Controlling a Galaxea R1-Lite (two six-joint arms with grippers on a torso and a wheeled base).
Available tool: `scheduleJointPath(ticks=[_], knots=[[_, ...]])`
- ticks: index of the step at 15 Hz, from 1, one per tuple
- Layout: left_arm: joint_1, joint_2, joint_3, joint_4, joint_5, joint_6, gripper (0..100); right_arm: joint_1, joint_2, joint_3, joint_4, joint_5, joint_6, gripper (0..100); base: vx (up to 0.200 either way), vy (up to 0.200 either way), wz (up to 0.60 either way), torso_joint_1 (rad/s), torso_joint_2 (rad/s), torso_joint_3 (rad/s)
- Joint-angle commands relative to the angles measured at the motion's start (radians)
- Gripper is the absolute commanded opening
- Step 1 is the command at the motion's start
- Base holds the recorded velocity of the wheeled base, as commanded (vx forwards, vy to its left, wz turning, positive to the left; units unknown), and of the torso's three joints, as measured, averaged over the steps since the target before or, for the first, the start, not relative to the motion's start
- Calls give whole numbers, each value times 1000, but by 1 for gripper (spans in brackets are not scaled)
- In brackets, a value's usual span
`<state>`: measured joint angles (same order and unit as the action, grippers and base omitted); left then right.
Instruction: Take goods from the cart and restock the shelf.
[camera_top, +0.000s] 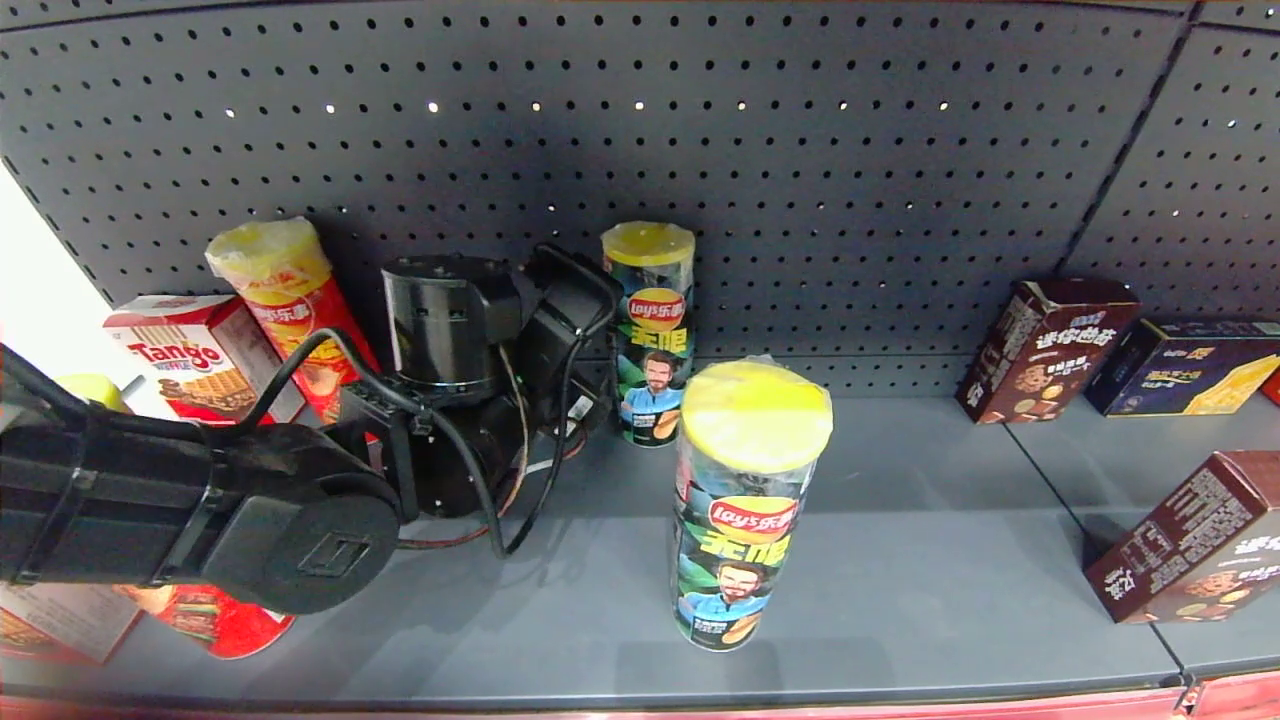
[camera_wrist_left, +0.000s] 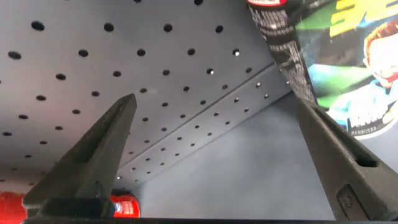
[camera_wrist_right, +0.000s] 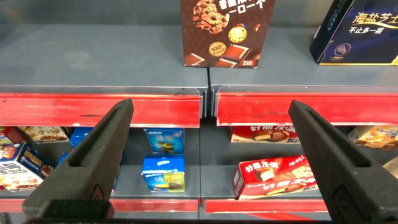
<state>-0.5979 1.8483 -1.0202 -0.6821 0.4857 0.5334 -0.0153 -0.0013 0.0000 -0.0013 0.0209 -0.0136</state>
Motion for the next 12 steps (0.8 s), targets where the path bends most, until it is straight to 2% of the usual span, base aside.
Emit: scheduleJointPath(ticks=[1,10,12], knots=[[1,28,-27,1,-1,-1,100,0,1,0,0,1,0,100,0,0,0,0,0,0],[-10,42,-44,0,1,-6,100,0,1,0,0,2,0,100,0,0,0,0,0,0],[-7,37,-40,-8,31,-6,100,0,1,0,0,1,0,100,0,0,0,0,0,0]])
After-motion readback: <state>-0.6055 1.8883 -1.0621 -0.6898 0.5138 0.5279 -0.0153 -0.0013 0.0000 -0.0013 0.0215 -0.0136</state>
